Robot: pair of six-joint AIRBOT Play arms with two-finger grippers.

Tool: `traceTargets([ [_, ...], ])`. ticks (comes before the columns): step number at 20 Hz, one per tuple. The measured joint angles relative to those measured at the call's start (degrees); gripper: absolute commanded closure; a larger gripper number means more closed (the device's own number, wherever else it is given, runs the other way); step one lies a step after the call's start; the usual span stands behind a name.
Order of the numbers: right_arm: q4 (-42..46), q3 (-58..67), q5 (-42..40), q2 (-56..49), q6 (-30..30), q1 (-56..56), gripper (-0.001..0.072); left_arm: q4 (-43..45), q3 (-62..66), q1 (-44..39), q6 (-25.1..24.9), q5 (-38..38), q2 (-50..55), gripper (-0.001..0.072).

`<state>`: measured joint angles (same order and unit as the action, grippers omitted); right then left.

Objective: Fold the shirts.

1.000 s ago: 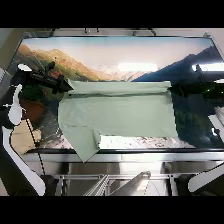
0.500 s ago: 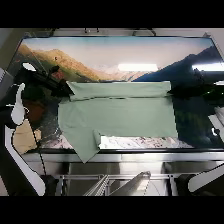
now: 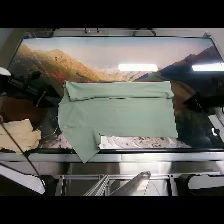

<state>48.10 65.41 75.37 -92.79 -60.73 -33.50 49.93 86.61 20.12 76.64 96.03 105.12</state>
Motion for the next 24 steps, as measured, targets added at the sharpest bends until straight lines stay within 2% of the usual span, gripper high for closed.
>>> traceTargets([
  [4,3.1,-15.3,-0.9,8.2,-2.0,-2.5,0.0248,0.0,-23.3,3.7,-3.8,-7.5,-12.2,0.0025],
  [9,1.1,-26.7,-2.9,9.4,-3.2,-1.1,0.0251,0.0,-40.0,7.8,-7.2,-13.3,-18.1,0.0025],
  [10,0.2,-27.7,-3.1,8.9,-3.0,-0.2,0.0286,0.1,-41.9,8.3,-7.6,-13.6,-18.5,0.0025],
  [11,-1.0,-28.6,-2.4,8.1,-2.1,0.8,0.0422,0.0,-43.7,8.6,-8.1,-14.3,-18.8,0.0025],
  [12,-1.1,-29.2,-1.7,7.4,-1.1,1.8,0.0484,-0.1,-45.1,8.7,-8.4,-14.3,-19.0,0.0025],
  [13,-1.4,-29.6,-1.7,6.9,-0.1,2.7,0.0494,-0.5,-46.4,8.5,-8.6,-14.5,-19.1,0.0025],
  [14,-2.2,-29.8,-1.7,6.5,0.8,3.5,0.0632,-0.8,-47.5,8.1,-8.8,-14.7,-19.3,0.0026],
  [15,-2.6,-30.1,-2.4,6.3,1.5,4.0,0.0687,-1.1,-48.5,7.5,-8.9,-15.0,-19.4,0.0026],
  [17,-3.8,-30.3,-3.2,6.4,2.5,4.7,0.0688,-1.3,-50.0,5.6,-9.2,-16.0,-19.5,0.0142],
  [19,-4.7,-30.4,-3.8,6.7,3.0,5.0,0.0688,-1.3,-51.0,3.5,-9.3,-17.2,-19.5,0.0157],
  [20,-5.1,-30.4,-4.4,6.9,3.3,5.2,0.0687,-1.2,-51.3,2.7,-9.3,-17.6,-19.5,0.0345],
  [21,-5.4,-30.4,-4.6,7.0,3.3,5.2,0.0687,-0.6,-51.6,1.9,-9.5,-18.8,-19.5,0.05],
  [22,-5.6,-30.4,-4.9,7.1,3.3,5.2,0.0688,-0.5,-51.8,1.4,-9.6,-19.6,-19.4,0.0603],
  [23,-5.8,-30.4,-5.2,7.1,3.4,5.3,0.0687,-0.1,-51.9,0.8,-9.7,-20.4,-19.4,0.0677],
  [24,-6.0,-30.4,-5.6,7.2,3.4,5.3,0.0687,-0.2,-51.9,0.4,-9.9,-20.9,-19.4,0.0677],
])
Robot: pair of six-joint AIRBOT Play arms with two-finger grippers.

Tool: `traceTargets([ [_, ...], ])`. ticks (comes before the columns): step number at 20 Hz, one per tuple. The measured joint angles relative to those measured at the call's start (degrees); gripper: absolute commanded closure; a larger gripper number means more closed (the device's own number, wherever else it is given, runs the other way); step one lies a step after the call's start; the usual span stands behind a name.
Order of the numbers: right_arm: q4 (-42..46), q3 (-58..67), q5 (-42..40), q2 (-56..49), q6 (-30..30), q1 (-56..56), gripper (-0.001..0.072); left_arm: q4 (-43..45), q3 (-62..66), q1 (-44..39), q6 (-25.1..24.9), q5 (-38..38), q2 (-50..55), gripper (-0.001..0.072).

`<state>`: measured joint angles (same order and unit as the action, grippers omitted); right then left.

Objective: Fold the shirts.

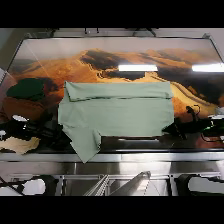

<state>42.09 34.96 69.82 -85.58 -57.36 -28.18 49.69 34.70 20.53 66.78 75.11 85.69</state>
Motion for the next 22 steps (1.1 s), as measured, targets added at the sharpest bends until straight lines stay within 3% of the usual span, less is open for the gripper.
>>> traceTargets([
  [5,-0.2,0.0,-0.5,0.1,0.0,-0.1,0.0687,-0.5,-0.2,-0.2,-1.2,-0.8,0.0,0.0678],
  [11,1.1,0.0,2.2,0.2,-1.6,-2.9,0.0687,-0.1,-0.2,5.8,-4.1,-0.4,-2.2,0.0678],
  [17,-0.5,0.0,9.8,6.5,-3.4,-3.9,0.0688,-9.7,0.1,9.2,-7.9,4.8,-10.7,0.0678],
  [22,-8.7,5.9,11.1,11.0,-3.5,-2.7,0.0688,-16.5,7.6,8.7,-8.0,7.7,-13.5,0.0678],
])
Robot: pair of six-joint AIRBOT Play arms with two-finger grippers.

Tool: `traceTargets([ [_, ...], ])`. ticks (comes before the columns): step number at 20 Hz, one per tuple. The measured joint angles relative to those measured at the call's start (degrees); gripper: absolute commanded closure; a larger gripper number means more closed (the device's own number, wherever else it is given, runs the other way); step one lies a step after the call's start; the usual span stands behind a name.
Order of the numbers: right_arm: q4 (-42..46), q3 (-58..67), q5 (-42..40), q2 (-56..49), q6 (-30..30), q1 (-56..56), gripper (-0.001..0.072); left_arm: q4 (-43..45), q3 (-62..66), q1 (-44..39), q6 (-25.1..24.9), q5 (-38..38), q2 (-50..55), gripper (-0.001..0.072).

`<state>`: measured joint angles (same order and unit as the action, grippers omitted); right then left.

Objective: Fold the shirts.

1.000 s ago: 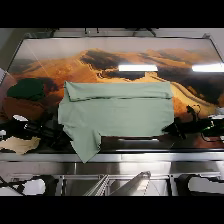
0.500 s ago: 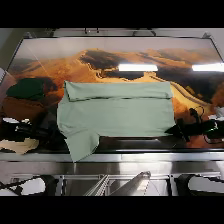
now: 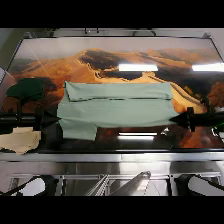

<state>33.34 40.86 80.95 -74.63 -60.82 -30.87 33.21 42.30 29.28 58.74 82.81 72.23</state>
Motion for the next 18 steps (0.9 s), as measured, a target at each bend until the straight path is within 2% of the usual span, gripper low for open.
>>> traceTargets([
  [4,-3.7,8.4,-5.9,-3.5,0.5,4.2,0.0686,-2.3,11.7,-4.0,1.5,-0.3,5.4,0.0678],
  [9,-5.4,16.9,-15.7,-15.7,3.1,9.2,0.0686,-2.7,27.5,-8.8,3.8,-2.3,20.8,0.0678],
  [13,-7.1,23.2,-19.9,-25.1,5.2,10.4,0.0681,-3.1,40.3,-9.9,5.8,-3.8,31.7,0.0678],
  [18,-13.5,27.3,-22.8,-30.6,12.8,11.5,0.0679,-3.1,52.4,-11.6,8.3,-2.4,42.9,0.068],
])
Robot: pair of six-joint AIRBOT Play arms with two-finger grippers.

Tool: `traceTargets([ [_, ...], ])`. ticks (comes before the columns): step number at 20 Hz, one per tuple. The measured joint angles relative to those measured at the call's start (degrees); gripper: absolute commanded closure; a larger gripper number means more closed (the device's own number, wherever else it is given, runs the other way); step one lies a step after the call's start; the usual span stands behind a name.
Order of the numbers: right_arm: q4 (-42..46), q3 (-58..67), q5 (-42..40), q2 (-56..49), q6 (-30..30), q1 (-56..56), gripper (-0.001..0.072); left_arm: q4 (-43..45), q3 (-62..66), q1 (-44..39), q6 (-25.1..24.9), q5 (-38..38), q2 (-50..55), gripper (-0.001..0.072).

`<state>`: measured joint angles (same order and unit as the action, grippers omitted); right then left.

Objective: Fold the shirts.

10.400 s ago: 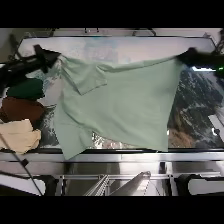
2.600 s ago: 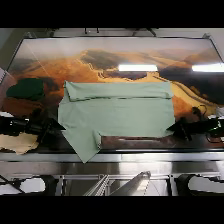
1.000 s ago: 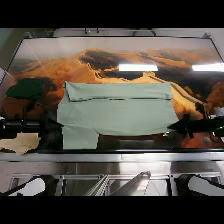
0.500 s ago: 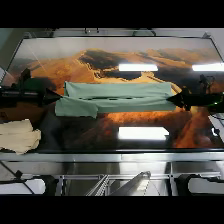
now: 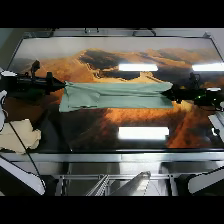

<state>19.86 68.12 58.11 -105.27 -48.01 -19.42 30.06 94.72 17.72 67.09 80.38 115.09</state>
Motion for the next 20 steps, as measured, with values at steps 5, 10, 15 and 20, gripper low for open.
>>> traceTargets([
  [5,-1.4,0.9,-1.4,-1.1,3.1,0.3,0.0381,0.4,8.2,-0.9,1.6,4.6,6.5,0.0369],
  [10,4.9,1.6,2.9,2.5,0.3,-2.7,0.0127,0.2,18.9,-1.2,4.8,11.9,8.0,0.0369],
  [15,14.7,6.1,2.2,4.7,-9.5,-6.6,0.0069,0.2,20.0,-2.7,7.1,13.9,5.6,0.0672],
  [20,17.6,9.4,1.8,0.3,-14.4,-3.8,0.0073,0.4,18.3,-8.0,7.1,12.7,4.6,0.0706],
])
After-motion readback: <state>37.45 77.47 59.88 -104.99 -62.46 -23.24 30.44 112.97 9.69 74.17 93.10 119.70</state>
